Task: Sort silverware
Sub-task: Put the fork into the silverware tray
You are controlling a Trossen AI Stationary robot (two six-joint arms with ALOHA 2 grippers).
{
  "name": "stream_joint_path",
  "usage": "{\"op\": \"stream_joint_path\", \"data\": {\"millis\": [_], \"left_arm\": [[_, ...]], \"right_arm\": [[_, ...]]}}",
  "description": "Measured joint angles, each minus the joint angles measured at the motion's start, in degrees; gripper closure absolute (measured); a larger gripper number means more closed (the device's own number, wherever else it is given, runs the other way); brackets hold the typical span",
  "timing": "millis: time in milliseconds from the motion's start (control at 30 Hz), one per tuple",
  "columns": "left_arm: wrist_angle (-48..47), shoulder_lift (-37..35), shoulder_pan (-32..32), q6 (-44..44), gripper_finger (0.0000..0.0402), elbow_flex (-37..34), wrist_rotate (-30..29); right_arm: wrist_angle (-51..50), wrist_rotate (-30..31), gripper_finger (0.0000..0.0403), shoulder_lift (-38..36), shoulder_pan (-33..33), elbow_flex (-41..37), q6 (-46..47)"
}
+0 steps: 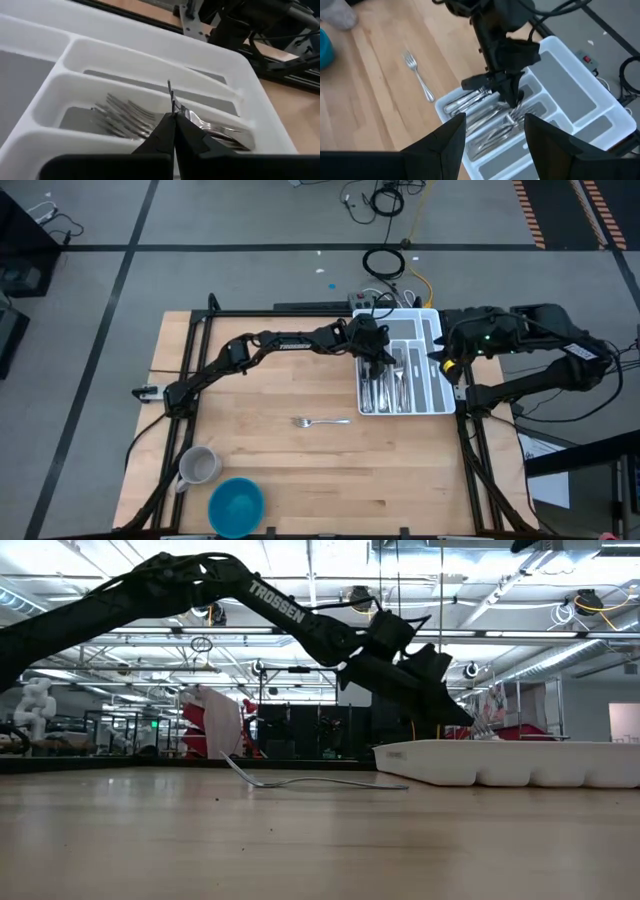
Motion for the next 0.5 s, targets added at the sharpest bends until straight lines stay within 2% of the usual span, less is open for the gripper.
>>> {"op": "stream_joint_path", "data": {"millis": [267,500], "left_arm": [[-3.2,0.0,0.0,2.4,0.0354,-0.1,-0.1],[-2.8,0.0,0.1,5.7,0.0319,-0.1,3.0]], "right_arm": [[3.3,-2.9,0.0211,0.1,0.0,-2.8,-3.3],[4.0,-2.9,0.0210,0.0,0.0,-2.8,-3.3]]}}
